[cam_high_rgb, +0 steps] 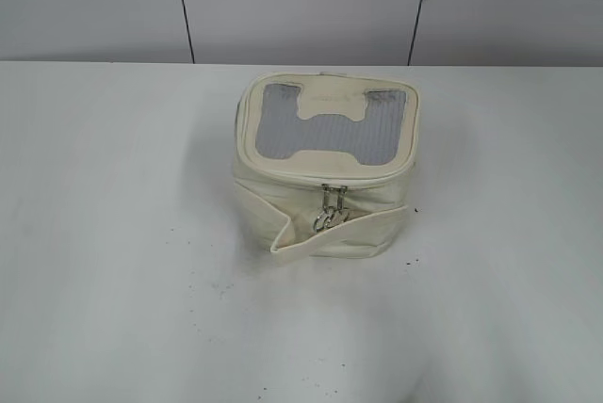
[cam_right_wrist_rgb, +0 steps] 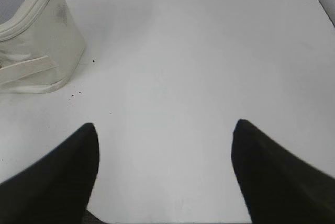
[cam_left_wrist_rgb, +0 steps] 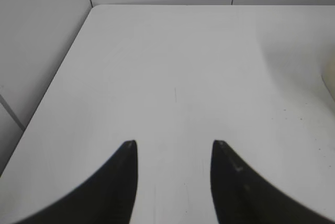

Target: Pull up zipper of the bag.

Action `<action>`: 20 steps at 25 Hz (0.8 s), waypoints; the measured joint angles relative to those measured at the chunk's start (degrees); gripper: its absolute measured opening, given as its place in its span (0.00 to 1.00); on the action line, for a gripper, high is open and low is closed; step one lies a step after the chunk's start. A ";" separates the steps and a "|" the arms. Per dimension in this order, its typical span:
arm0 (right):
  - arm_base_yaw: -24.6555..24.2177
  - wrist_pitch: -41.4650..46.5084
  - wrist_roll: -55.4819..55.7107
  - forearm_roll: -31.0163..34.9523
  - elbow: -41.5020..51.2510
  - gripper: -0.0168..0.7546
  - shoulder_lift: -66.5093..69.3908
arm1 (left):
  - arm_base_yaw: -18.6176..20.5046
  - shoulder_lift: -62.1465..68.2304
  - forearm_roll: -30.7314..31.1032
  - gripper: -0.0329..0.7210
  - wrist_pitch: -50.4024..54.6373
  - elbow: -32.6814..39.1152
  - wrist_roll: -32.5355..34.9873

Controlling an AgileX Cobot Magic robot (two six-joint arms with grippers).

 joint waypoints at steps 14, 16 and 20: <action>1.68 0.00 -0.05 0.00 0.00 0.78 0.00 | 0.00 0.00 0.00 0.51 0.00 0.00 0.00; 1.68 0.00 -0.05 0.00 0.00 0.78 0.00 | 0.00 0.00 0.00 0.51 0.00 0.00 0.00; 1.68 0.00 -0.05 0.00 0.00 0.78 0.00 | 0.00 0.00 0.00 0.51 0.00 0.00 0.00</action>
